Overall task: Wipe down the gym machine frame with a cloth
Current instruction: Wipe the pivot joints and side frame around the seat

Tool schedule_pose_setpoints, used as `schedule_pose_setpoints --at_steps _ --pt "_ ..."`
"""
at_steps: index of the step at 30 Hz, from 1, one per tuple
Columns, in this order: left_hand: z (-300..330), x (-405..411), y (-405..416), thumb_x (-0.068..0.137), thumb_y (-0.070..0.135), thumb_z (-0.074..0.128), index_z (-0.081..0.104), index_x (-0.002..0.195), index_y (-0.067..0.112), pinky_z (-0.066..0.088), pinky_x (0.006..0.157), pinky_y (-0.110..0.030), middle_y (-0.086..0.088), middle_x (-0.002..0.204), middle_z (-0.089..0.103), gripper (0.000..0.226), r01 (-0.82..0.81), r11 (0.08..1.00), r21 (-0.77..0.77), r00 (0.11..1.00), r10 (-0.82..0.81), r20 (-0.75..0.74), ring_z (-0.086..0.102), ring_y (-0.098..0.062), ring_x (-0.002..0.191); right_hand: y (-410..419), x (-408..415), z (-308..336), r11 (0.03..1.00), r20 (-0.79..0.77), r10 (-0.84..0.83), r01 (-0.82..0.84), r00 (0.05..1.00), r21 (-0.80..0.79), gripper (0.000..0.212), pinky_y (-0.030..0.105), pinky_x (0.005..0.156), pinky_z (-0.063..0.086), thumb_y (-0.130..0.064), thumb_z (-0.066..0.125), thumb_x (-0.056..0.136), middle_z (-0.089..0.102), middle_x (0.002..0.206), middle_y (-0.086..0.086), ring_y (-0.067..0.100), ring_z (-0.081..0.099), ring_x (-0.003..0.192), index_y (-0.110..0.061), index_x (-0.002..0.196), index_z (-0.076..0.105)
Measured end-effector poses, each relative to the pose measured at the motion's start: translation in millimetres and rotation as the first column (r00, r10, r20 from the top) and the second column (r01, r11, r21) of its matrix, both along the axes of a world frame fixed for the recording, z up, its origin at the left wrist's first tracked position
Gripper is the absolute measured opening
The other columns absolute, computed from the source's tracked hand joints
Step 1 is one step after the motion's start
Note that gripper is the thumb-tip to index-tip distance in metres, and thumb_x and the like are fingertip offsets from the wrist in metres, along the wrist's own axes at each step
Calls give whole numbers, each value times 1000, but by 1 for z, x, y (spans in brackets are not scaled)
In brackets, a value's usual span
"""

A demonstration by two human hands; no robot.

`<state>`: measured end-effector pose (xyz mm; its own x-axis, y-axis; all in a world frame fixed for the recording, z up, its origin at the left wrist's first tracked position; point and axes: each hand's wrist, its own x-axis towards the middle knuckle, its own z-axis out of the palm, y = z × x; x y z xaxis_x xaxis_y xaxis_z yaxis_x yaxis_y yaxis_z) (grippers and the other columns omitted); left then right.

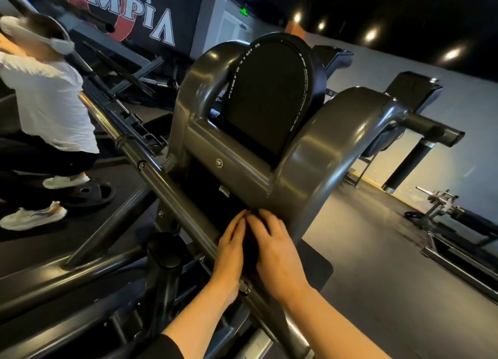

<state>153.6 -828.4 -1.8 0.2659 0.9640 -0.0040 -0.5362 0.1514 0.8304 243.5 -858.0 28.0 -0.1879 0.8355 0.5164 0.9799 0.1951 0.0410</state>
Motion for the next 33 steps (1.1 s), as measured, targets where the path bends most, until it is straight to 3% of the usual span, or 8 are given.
schedule_pose_setpoints --at_steps 2,4,9,15,18,21,26,33 --pt "17 -2 0 99 35 45 52 131 43 51 82 -25 14 122 64 34 26 999 20 996 -28 90 62 -3 108 12 -16 24 999 -242 36 -32 970 21 45 40 91 53 9 61 74 55 118 8 24 55 107 -7 115 58" --pt "32 -1 9 99 23 48 53 133 36 51 87 -27 9 122 65 36 -81 996 46 984 73 164 63 -8 111 20 -24 47 996 -271 80 -68 959 51 32 43 97 48 -1 58 78 58 113 7 23 53 110 -7 109 61" --pt "67 -12 57 96 2 53 43 144 29 46 87 -10 5 140 50 56 -436 872 223 899 434 61 48 -8 127 22 -7 77 969 127 -66 34 990 244 52 42 121 9 -33 42 87 56 138 8 25 40 137 -10 130 60" --pt "56 21 63 89 -4 58 51 123 48 36 107 -17 15 127 51 63 -254 711 656 857 480 -189 46 -7 126 33 11 70 954 385 -240 145 891 261 56 45 119 8 -28 38 85 52 141 17 32 40 138 -1 130 58" --pt "53 16 76 89 -2 57 54 132 35 30 103 -5 11 129 54 56 -220 619 754 783 573 -242 45 -6 124 33 10 68 950 392 -268 173 880 259 59 46 119 8 -29 37 83 49 143 18 32 37 140 -1 132 56" --pt "59 10 97 90 3 57 54 136 29 35 106 -20 5 130 56 52 -174 555 814 700 651 -294 44 -6 121 36 9 65 945 411 -292 194 863 264 61 49 119 9 -32 46 79 46 145 19 32 32 142 -1 131 57" --pt "75 -11 147 87 3 61 51 139 27 42 103 -46 -4 127 59 58 -160 578 800 591 705 -391 52 -25 119 40 13 59 940 419 -290 175 861 292 56 51 120 5 -29 68 71 47 144 21 35 29 142 -2 120 65" --pt "85 -27 180 84 -1 63 62 125 20 41 102 -36 -7 122 61 46 -254 654 712 577 694 -431 54 -27 117 50 24 47 935 433 -232 77 871 346 48 51 119 16 -27 47 82 46 143 27 39 32 141 1 115 67"
